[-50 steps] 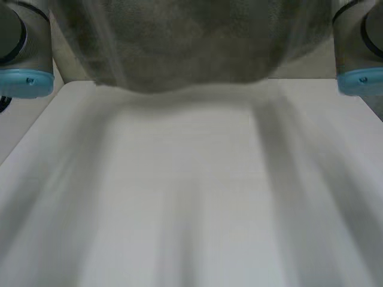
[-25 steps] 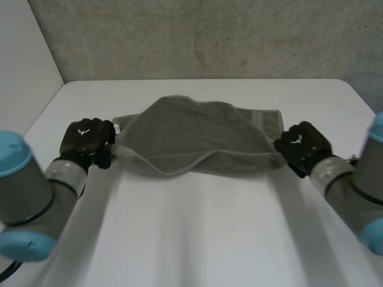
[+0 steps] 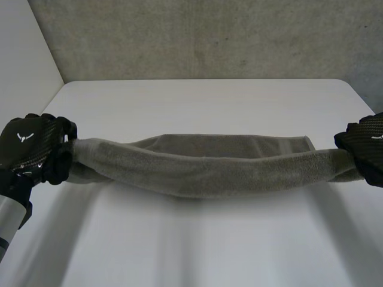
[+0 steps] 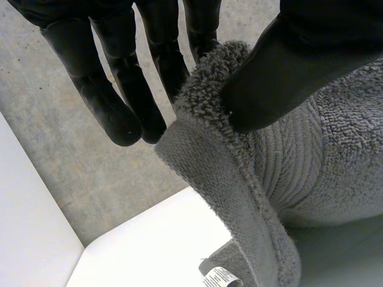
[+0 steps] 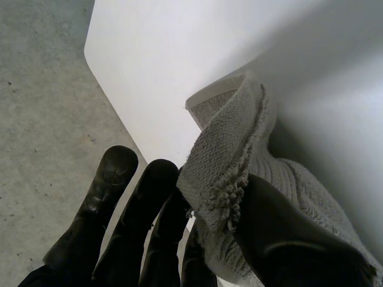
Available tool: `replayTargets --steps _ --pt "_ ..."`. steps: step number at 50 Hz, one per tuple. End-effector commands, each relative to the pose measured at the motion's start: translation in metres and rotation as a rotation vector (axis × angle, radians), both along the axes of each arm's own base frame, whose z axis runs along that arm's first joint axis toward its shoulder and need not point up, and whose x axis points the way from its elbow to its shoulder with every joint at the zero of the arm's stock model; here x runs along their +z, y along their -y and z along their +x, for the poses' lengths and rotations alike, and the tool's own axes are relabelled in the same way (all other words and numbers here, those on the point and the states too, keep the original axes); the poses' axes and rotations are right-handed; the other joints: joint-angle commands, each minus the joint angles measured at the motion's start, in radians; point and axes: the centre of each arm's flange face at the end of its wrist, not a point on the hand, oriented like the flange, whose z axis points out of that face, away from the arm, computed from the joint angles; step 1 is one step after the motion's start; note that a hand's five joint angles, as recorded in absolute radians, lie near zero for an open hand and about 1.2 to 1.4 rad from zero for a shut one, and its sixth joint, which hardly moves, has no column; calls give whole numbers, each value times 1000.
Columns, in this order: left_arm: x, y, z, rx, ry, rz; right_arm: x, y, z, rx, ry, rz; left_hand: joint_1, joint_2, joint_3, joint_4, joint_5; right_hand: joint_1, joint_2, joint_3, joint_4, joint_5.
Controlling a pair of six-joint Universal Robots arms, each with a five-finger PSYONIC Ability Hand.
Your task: Fold the towel.
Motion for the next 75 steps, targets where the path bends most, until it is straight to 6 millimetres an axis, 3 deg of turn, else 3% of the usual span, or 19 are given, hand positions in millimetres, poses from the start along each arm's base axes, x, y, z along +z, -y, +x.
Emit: replayTargets --steps 1,11,17,20,24,25,27,29,32,35,40,45,48,50,53,58,60,67,75 --pt "-9 29 -5 -19 9 52 -18 27 9 15 -17 54 -61 -95 -154 -117 -257 51 58 53 50 50" --pt "-44 92 -32 -10 100 186 -84 70 55 -83 -388 115 -61 -95 -154 -117 -257 51 58 53 50 50" --pt "-39 127 -64 5 325 119 -71 95 78 -56 -431 0 -61 -95 -154 -117 -257 51 58 53 50 50" --pt "-7 145 -83 39 355 -11 -46 121 93 -82 -397 -121 -61 -95 -154 -117 -257 51 58 53 50 50" --pt "44 158 -95 94 295 -173 32 155 114 -175 -279 -449 -61 -95 -154 -117 -257 51 58 53 50 50" --pt "74 162 -100 124 247 -268 33 155 114 -175 -278 -450 -61 -95 -154 -117 -257 51 58 53 50 50" --pt "103 162 -106 140 187 -369 84 150 133 -187 -158 -679 -61 -95 -154 -117 -257 51 58 53 50 50" --pt "159 156 -109 162 55 -565 111 143 135 -204 -99 -786 -61 -95 -154 -117 -257 51 58 53 50 50" --pt "179 151 -107 169 4 -639 146 129 132 -227 -9 -915 -61 -95 -154 -117 -257 51 58 53 50 50" --pt "201 145 -103 174 -60 -725 147 121 129 -223 -10 -906 -61 -95 -154 -117 -257 51 58 53 50 50" --pt "174 149 -102 156 -52 -651 109 120 129 -186 -55 -774 -61 -95 -154 -117 -257 51 58 53 50 50" --pt "80 156 -85 143 21 -377 59 112 129 -97 -76 -612 -61 -95 -154 -117 -257 51 58 53 50 50" --pt "53 153 -79 133 43 -302 22 110 120 -47 -86 -487 -61 -95 -154 -117 -257 51 58 53 50 50" --pt "4 138 -73 74 89 -172 1 108 112 -24 -94 -415 -61 -95 -154 -117 -257 51 58 53 50 50" --pt "-34 123 -65 21 125 -82 -36 99 101 36 -98 -291 -61 -95 -154 -117 -257 51 58 53 50 50" --pt "-74 99 -56 -26 157 22 -72 81 91 98 -113 -164 -61 -95 -154 -117 -257 51 58 53 50 50" --pt "-80 91 -53 -32 163 50 -74 78 84 87 -116 -145 -61 -95 -154 -117 -257 51 58 53 50 50" --pt "-61 65 -34 6 156 33 -22 54 42 -26 -110 -166 -61 -95 -154 -117 -257 51 58 53 50 50" --pt "-9 31 -19 6 96 -79 9 21 20 -48 -101 -58 -61 -95 -154 -117 -257 51 58 53 50 50"
